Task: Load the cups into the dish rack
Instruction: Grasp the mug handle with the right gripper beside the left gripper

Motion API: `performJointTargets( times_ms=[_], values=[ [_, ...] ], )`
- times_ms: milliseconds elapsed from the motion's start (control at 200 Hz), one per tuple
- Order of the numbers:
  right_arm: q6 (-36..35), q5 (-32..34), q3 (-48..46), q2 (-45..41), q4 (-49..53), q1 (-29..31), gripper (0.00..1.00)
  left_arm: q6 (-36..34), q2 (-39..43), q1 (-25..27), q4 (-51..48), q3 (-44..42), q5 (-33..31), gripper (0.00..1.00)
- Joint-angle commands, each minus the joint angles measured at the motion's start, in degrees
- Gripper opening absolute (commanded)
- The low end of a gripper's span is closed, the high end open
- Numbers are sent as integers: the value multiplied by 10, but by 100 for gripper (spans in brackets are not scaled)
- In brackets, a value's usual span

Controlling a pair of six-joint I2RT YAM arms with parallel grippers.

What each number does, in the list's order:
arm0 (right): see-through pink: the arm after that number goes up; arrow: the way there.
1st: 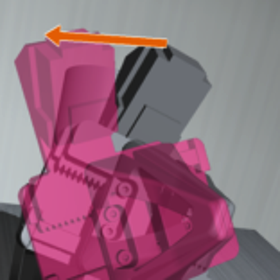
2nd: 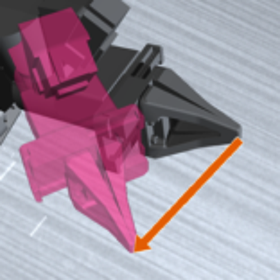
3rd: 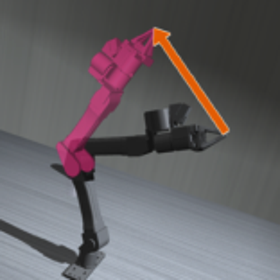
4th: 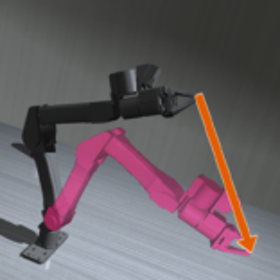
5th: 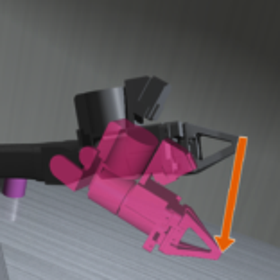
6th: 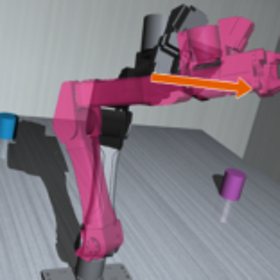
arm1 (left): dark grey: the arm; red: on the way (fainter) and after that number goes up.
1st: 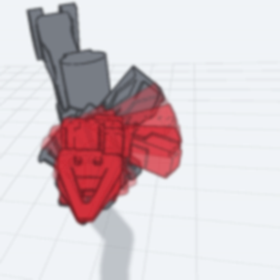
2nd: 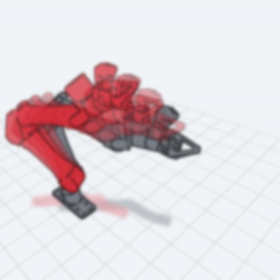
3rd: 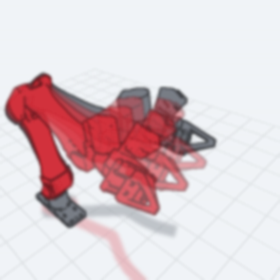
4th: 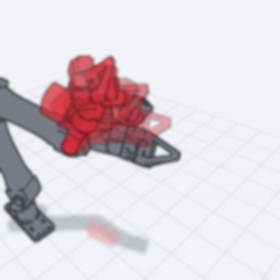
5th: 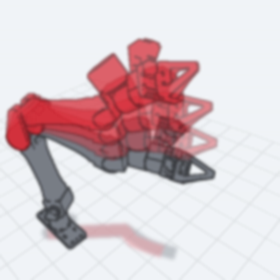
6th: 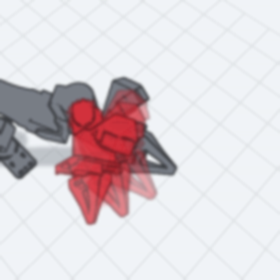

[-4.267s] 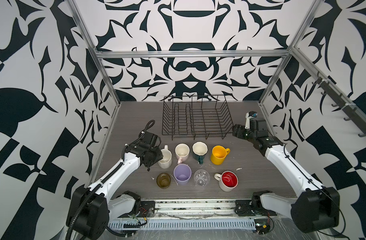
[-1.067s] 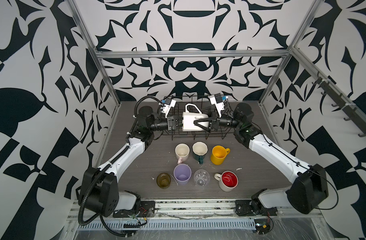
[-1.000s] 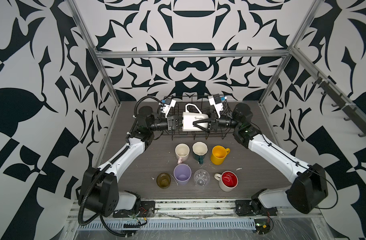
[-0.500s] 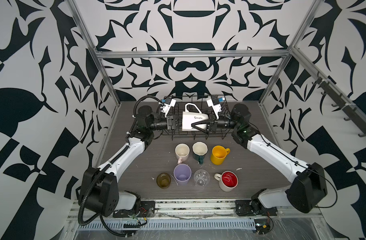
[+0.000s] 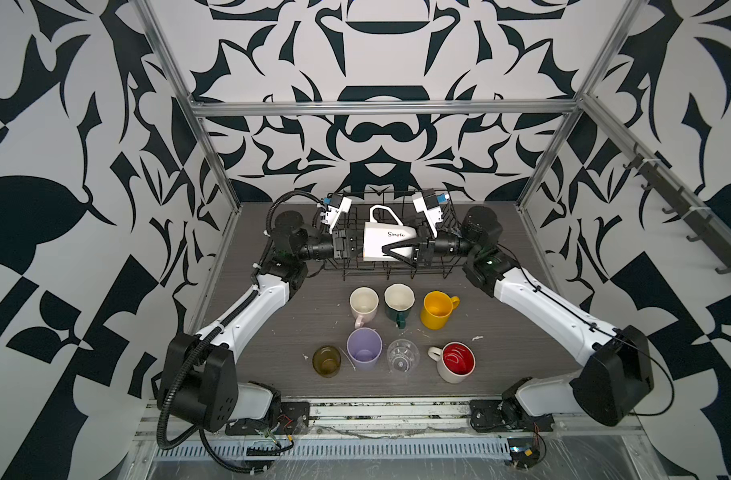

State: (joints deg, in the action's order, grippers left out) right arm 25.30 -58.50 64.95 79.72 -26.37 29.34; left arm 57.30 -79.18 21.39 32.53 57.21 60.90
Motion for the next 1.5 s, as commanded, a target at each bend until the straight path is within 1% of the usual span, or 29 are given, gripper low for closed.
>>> performJointTargets(
  times_ms=[0, 160, 350, 535, 595, 670, 770, 955, 1125, 1205, 1315, 1495],
  values=[
    [-6, -5, 20, 3, 12, 14, 0, 27, 2, 7, 78, 39, 2, 0],
    [0, 8, 23, 0, 15, 14, 0, 30, -3, 8, 78, 40, 0, 0],
    [7, 33, 30, -11, 22, 14, 0, 29, -2, 7, 78, 40, -2, 3],
    [7, 52, 32, -23, 24, 14, 0, 24, 2, 7, 70, 38, -2, 11],
    [6, 57, 32, -26, 28, 13, 0, 18, 5, 6, 61, 38, -4, 16],
    [5, 64, 33, -30, 34, 13, 0, 8, 9, 6, 46, 38, -7, 27],
    [7, 73, 42, -33, 48, 13, 0, -5, 14, 6, 27, 38, -11, 32],
    [-5, 99, 54, -50, 80, 13, 0, -26, 24, 3, 1, 37, -20, 47],
    [-21, 129, 66, -65, 128, 12, 0, -48, 38, -2, -28, 30, -33, 58],
    [-20, 142, 68, -69, 138, 12, 0, -53, 43, -4, -33, 27, -38, 60],
    [-19, 146, 73, -65, 145, 12, 0, -53, 41, -4, -31, 29, -38, 59],
    [-11, 132, 78, -52, 139, 12, 0, -34, 33, -4, -6, 27, -23, 57]
  ],
)
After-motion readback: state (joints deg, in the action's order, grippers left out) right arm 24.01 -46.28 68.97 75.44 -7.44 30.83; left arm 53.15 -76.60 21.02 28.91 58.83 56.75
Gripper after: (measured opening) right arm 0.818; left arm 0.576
